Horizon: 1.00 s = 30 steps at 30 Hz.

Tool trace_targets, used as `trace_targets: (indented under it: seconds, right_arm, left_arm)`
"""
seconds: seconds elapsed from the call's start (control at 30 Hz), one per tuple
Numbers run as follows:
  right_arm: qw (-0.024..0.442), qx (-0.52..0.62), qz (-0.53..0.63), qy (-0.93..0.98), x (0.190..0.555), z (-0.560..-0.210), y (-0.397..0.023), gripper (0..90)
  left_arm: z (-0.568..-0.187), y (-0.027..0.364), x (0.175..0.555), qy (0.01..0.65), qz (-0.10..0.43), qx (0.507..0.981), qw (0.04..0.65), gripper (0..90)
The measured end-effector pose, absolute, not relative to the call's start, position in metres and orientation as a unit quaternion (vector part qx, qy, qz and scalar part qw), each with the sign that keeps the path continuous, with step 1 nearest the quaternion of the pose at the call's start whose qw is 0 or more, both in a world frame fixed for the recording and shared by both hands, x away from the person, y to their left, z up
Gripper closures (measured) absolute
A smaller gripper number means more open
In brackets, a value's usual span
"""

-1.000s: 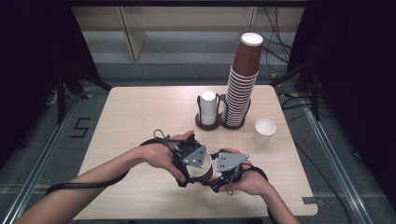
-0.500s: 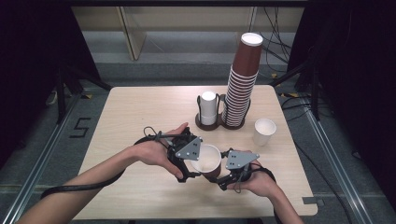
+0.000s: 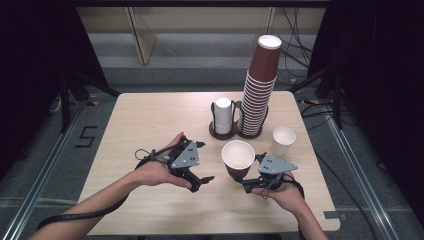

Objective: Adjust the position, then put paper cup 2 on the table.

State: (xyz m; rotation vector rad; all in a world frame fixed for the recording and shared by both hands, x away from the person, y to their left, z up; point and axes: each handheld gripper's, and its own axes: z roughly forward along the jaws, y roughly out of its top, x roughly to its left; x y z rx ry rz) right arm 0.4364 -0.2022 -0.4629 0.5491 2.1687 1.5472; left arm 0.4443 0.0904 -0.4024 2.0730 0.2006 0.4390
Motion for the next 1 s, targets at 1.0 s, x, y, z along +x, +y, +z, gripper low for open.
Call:
trace_targets:
  seconds: [1.0]
  right_arm:
    - [0.246, 0.299, 0.569, 0.726, 0.440, -0.466, -0.225, 20.6]
  left_arm:
    - [-0.443, 0.153, 0.431, 0.393, 0.235, 0.664, 0.591, 6.4]
